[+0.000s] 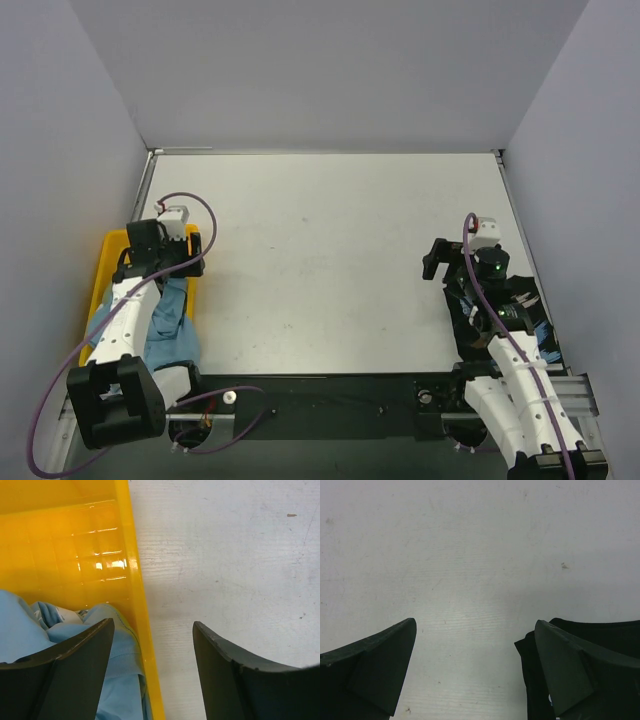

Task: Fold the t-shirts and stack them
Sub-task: Grab crumpled tshirt from bin with the left arm

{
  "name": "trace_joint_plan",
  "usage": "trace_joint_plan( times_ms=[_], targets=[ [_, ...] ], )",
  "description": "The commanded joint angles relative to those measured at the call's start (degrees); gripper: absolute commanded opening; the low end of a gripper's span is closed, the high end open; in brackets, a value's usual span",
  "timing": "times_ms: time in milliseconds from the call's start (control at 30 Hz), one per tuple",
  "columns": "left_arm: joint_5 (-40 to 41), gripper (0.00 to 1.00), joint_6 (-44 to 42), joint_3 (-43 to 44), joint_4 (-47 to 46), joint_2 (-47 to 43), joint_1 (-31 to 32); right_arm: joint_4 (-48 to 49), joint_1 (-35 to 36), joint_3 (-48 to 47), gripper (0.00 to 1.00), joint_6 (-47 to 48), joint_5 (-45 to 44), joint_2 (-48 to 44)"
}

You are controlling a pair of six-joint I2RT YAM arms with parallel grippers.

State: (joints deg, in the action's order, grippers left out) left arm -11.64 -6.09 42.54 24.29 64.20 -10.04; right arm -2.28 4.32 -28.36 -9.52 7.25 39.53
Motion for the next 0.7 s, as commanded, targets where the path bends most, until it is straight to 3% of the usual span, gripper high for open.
trace_joint_plan(
  times_ms=[0, 100, 167, 267, 300, 333, 433, 533, 667],
  targets=[
    [0.03, 0.75, 0.38, 0.96, -3.03, -0.66, 0.02, 2.46, 0.17, -0.47, 1.00, 0.73, -0.83, 0.64],
    [2.84, 0.75, -12.05, 6.74, 4.95, -0.31, -0.06, 2.46, 0.17, -0.64, 1.00, 0.73, -0.48, 1.08],
    [9.94, 0.77, -19.53, 15.25, 15.49, 1.62, 0.64, 0.89, 0.17, -0.91, 1.00, 0.91, -0.04, 1.25],
    [35.88, 0.78, -27.47, 26.33, 28.31, 9.06, 2.13, 0.70, 0.25, -1.26, 1.00, 1.17, 0.84, 1.78],
    [42.42, 0.79, -31.58, 26.80, 29.40, 10.84, 1.09, 0.79, 0.25, -1.35, 1.00, 1.34, 1.10, 1.95],
    [44.05, 0.81, -33.10, 26.63, 30.54, 13.64, -1.71, 0.79, 0.25, -1.52, 1.00, 1.43, 1.19, 2.22],
    [43.90, 0.83, -36.10, 23.22, 28.63, 19.02, -5.69, 0.96, 0.25, -1.61, 1.00, 1.52, 1.19, 2.57],
    [33.19, 0.84, -32.25, 23.11, 27.65, 22.62, -5.69, 1.23, 0.34, -1.44, 1.00, 1.52, 1.80, 2.92],
    [32.56, 0.84, -28.28, 22.41, 21.33, 26.57, -5.60, 0.53, 0.69, -1.61, 1.00, 1.78, 2.07, 3.27]
  ],
)
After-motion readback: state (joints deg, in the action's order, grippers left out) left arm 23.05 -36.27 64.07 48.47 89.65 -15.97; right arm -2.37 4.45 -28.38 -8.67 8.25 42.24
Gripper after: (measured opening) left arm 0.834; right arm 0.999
